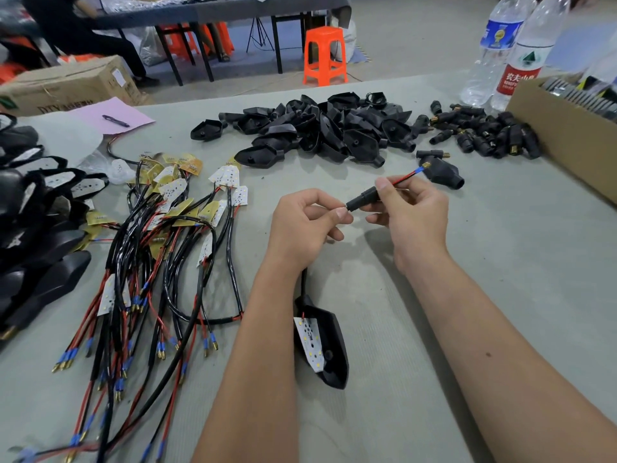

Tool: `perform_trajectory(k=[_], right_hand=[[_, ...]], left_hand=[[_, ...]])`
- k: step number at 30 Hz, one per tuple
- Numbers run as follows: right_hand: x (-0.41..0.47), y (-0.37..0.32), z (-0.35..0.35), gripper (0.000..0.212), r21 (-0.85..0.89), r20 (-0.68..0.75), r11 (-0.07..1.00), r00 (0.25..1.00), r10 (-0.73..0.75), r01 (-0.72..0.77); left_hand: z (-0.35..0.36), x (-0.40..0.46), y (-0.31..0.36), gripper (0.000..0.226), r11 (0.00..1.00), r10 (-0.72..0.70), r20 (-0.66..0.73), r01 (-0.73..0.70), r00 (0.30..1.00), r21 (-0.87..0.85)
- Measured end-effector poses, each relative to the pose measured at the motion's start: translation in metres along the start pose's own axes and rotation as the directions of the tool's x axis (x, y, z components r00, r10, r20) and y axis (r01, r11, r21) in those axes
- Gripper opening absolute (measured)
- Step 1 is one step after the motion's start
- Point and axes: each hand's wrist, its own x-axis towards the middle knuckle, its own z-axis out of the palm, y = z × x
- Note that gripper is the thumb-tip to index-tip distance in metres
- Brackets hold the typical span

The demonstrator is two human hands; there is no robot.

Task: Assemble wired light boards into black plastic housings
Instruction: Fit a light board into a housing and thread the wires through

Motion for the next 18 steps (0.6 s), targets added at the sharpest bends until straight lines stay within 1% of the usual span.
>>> perform_trajectory(k=[3, 5, 9, 14, 18], right_hand=[[0.0025, -0.0001, -0.0001, 0.007, 0.001, -0.045, 1.000, 0.999, 0.007, -0.007], [0.0039, 0.0004, -0.0008, 0.009, 0.003, -0.048, 1.000, 0.999, 0.013, -0.013], [0.0035, 0.0013, -0.0027, 0.014, 0.034, -0.005, 0.999, 1.000, 0.007, -0.007], [0.0022, 0.0012, -0.0061, 0.019, 0.097, 0.086, 0.995, 0.996, 0.024, -0.033], [0.0001, 0.0003, -0.0063, 0.019, 0.095, 0.089, 0.995, 0.996, 0.022, -0.031]], left_hand=[[-0.0011, 0.0006, -0.0004, 0.005, 1.000, -0.008, 0.005, 0.008, 1.000, 0.002], [-0.0011, 0.0003, -0.0001, 0.005, 1.000, -0.016, 0.000, 0.016, 1.000, -0.003], [0.0007, -0.0019, 0.0016, 0.008, 0.997, -0.052, -0.011, 0.051, 0.999, -0.058], [0.0035, -0.0050, 0.0024, 0.008, 0.992, -0.069, -0.047, 0.064, 0.996, -0.107], [0.0017, -0.0086, 0.0013, 0.006, 0.990, -0.084, -0.068, 0.075, 0.994, -0.117]])
